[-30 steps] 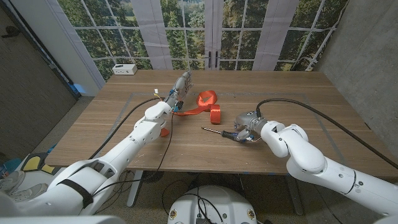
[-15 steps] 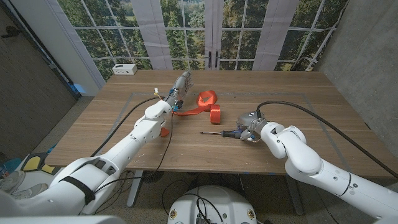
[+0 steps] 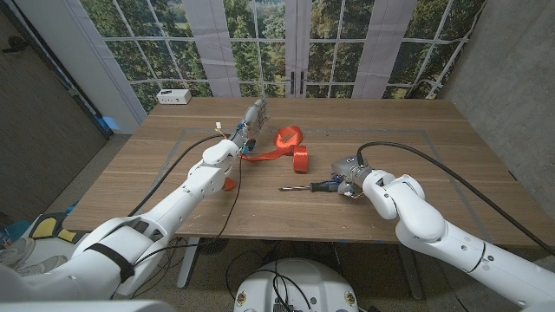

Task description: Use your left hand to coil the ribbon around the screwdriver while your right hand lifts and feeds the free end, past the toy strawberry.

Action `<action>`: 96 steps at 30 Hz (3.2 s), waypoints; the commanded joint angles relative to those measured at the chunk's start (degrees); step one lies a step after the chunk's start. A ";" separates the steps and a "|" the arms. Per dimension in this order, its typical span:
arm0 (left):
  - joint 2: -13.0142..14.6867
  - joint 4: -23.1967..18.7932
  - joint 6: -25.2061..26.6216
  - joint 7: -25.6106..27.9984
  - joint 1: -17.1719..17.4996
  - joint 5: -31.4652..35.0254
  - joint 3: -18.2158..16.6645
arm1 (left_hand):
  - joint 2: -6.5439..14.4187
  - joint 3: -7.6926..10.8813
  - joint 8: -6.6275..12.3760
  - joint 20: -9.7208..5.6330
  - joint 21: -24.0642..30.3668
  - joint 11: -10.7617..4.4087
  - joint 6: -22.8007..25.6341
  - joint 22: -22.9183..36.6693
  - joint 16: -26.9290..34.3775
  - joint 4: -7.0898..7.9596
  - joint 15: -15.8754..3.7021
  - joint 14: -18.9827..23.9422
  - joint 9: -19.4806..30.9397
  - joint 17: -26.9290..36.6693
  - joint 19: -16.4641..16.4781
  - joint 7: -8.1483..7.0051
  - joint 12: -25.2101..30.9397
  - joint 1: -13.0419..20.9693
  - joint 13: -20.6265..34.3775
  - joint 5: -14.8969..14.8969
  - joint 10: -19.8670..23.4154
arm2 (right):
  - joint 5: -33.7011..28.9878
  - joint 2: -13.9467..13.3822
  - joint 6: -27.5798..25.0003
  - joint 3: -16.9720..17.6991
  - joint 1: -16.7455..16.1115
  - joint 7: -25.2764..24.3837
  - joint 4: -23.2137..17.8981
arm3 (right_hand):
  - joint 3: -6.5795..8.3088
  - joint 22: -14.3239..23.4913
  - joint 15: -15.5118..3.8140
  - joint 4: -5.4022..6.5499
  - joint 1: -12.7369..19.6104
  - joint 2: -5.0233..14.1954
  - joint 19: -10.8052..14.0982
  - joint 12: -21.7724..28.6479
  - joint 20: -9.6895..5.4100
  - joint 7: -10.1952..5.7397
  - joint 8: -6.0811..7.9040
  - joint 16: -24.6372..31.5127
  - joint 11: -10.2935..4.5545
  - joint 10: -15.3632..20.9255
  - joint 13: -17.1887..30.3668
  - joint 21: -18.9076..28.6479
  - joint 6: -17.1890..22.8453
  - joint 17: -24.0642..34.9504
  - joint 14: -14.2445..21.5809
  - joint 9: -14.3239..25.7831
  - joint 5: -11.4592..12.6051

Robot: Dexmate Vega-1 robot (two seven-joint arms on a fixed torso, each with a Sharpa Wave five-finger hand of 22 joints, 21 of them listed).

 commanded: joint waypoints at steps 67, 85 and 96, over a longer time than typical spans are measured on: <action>11.51 -34.83 19.53 22.09 11.23 16.10 3.04 | -2.32 2.09 1.07 6.18 -2.01 3.34 -1.97 0.92 1.14 -13.15 4.54 2.60 0.36 0.55 1.56 -1.15 1.43 12.87 0.85 -6.35 -0.40 | 17.81 -2.58 -6.08 14.03 -16.66 -46.81 -0.04 | -6.13 5.46 -8.95 3.68 1.62 7.18 0.67 14.84 -4.60 2.15 2.22 14.67 1.17 16.88 9.32 9.39 20.00 17.79 7.90 0.77 -4.43; 12.46 -47.29 31.67 31.36 16.50 22.01 4.65 | -4.06 1.66 1.33 6.74 -2.19 4.08 -0.78 1.19 1.51 -15.32 4.46 4.49 0.48 0.77 1.38 -0.39 1.65 14.50 1.13 -7.13 0.55 | 27.35 -4.29 -3.08 19.55 -19.54 -55.05 0.01 | -6.32 5.46 -8.91 3.84 1.70 7.39 0.61 14.77 -4.38 2.18 1.98 13.66 1.41 16.91 9.39 10.07 19.97 18.41 8.31 1.40 -4.29; 12.01 -54.33 44.33 36.49 17.15 27.27 7.09 | -5.25 1.79 1.70 7.96 -1.48 5.91 0.58 1.35 1.71 -17.19 4.68 6.38 0.63 0.94 3.53 2.40 2.47 17.52 1.51 -7.18 2.99 | 29.94 -5.62 -0.52 20.64 -19.34 -57.70 1.28 | -6.51 5.44 -8.89 3.93 1.70 7.36 0.56 14.67 -4.32 2.25 1.75 13.13 1.36 16.86 9.42 10.51 20.07 18.88 8.60 1.60 -4.27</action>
